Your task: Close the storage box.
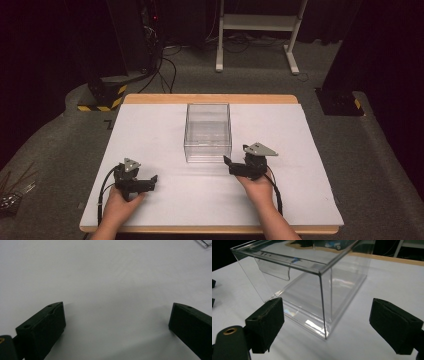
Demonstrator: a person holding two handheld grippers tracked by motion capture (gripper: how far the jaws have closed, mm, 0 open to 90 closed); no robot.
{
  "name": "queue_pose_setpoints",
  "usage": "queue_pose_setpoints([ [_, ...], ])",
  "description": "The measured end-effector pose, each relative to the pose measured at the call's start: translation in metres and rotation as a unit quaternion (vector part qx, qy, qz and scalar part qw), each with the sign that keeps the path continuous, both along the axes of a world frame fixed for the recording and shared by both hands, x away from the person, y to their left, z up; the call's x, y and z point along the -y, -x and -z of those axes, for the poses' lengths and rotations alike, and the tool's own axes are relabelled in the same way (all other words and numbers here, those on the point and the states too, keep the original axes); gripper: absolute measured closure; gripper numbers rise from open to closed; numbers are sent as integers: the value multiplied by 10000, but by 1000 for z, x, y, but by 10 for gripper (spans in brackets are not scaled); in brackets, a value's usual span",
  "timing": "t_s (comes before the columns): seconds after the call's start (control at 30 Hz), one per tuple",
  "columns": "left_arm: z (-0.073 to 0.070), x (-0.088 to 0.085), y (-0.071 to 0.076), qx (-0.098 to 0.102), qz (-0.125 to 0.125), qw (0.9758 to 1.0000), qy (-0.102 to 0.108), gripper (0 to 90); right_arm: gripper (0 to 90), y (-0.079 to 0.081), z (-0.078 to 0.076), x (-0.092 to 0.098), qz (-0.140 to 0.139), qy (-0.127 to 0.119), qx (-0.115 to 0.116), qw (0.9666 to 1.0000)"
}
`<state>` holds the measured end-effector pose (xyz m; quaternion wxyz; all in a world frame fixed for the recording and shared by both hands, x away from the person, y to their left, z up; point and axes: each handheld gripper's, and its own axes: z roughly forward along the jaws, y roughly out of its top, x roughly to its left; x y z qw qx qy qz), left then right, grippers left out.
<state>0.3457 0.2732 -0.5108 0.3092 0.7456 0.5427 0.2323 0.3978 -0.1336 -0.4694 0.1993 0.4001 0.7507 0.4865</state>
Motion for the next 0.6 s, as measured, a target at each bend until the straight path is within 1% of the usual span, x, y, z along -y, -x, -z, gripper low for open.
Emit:
queue_pose_setpoints([
  [0.1, 0, 0, 0, 0, 1, 10000, 0, 12, 125, 7, 1, 13, 71, 43, -23, 10000],
  [0.2, 0, 0, 0, 0, 1, 10000, -1, 12, 126, 13, 3, 30, 185, 162, -34, 9997],
  [0.33, 0, 0, 0, -1, 2, 10000, 0, 12, 127, 21, 8, 53, 382, 280, -132, 9988],
  [0.4, 0, 0, 0, 0, 0, 10000, 1, 11, 128, 25, 12, 62, 462, 365, -189, 9981],
  [0.43, 0, 0, 0, -1, 2, 10000, 0, 12, 129, 27, 14, 66, 497, 447, -202, 9976],
  [0.47, 0, 0, 0, -3, 3, 10000, 0, 11, 129, 28, 18, 69, 543, 582, -242, 9965],
  [0.5, 0, 0, 0, -3, 2, 10000, 2, 11, 128, 28, 21, 71, 560, 656, -303, 9958],
  [0.53, 0, 0, 0, -3, 1, 10000, 3, 11, 148, 23, 32, 70, 587, 970, -723, 9909],
  [0.57, 0, 0, 0, -5, 2, 10000, 0, 11, 148, 23, 32, 70, 587, 970, -723, 9909],
  [0.6, 0, 0, 0, -1, 2, 10000, 1, 11, 159, 20, 33, 66, 775, 1197, -878, 9859],
])
